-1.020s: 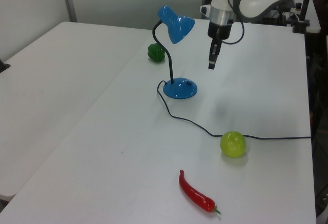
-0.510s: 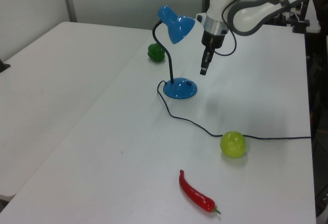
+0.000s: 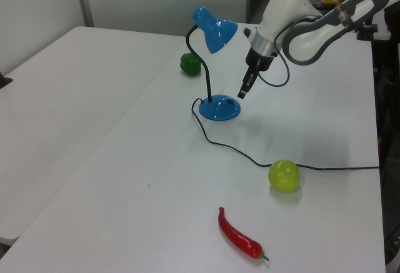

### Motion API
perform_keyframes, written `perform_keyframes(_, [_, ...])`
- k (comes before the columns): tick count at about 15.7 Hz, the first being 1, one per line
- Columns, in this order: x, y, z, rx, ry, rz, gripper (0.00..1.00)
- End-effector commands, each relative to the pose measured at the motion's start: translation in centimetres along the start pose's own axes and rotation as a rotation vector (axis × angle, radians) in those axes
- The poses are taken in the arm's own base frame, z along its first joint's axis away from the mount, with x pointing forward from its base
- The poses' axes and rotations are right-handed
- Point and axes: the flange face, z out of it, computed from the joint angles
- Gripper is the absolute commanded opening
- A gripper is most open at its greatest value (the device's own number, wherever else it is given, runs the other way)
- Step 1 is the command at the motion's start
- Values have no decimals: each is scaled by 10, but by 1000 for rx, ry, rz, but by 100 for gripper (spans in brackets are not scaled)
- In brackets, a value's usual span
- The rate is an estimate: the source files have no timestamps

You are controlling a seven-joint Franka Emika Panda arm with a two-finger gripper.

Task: Turn on desk lamp
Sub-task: 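Move the gripper down toward the blue lamp's round base, then press the switch on the lamp base with the gripper fingertips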

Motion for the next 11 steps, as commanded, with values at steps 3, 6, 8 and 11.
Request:
perform_keyframes(3, [-1,12,13,-20,71,4,0])
perform_keyframes(6, [1,15,19,-26,102,8,0])
perform_keyframes(8, [1,15,22,-26,99,8,0])
perform_keyframes(11, [9,21,28,-30,108,14,0])
